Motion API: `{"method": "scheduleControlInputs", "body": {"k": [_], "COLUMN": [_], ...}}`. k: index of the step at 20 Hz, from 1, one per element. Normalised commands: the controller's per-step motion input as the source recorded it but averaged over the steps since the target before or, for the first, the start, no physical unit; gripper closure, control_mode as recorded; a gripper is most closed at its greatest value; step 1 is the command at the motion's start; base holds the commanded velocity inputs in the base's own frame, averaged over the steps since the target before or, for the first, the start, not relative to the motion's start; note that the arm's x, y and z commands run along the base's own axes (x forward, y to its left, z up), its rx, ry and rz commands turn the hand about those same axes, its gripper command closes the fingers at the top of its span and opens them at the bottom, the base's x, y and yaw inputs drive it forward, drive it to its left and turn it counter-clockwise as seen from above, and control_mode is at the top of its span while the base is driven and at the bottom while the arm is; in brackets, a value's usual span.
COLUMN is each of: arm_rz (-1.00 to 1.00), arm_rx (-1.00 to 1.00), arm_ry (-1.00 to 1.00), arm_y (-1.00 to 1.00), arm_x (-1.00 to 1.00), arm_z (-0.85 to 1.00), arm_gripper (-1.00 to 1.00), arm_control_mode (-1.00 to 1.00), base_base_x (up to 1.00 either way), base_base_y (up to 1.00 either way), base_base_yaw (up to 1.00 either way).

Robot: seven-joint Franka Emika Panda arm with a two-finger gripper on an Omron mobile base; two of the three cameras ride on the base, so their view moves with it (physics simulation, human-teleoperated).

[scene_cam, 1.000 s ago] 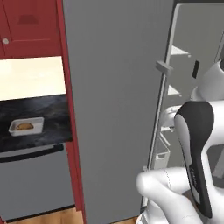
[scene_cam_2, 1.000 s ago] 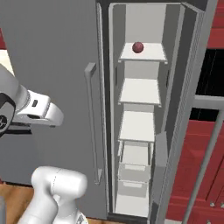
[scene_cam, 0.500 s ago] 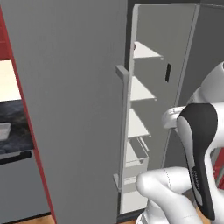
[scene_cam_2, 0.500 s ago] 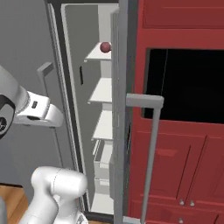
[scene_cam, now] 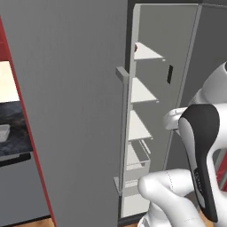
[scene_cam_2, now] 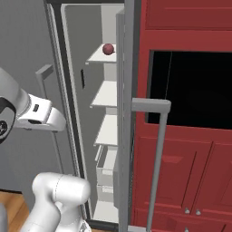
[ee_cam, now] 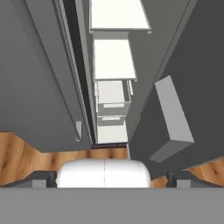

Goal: Take the onion and potato out of the freezer and place them in the tupperware container on the counter. Then put the tupperware containing the vegetables back in the freezer.

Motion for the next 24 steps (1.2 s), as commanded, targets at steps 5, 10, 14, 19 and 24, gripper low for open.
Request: {"method": "scheduleControlInputs", "body": {"k": [5,10,14,19,24], "arm_rz": [0.04,0.13,0.11,0.05,0.0], "arm_rx": [0.0,0.0,0.01,0.04,0.13], "arm_ry": [0.0,-0.01,0.0,0.01,0.14], "arm_y": [-0.03,-0.18,-0.07,0.0,-0.1], "arm_x": [0.0,0.21,0.4,0.54,0.42], "arm_z": [0.01,0.06,0.08,0.11,0.05], "arm_gripper": [-1.0,-1.0,-1.0,-1.0,-1.0], "arm_control_mode": [-1.0,-1.0,-1.0,-1.0,-1.0], "base_base_x": [0.0,0.0,0.0,0.0,0.0], "base_base_y": [0.0,0.0,0.0,0.0,0.0], "base_base_yaw": [0.01,0.0,0.0,0.0,0.0]}}
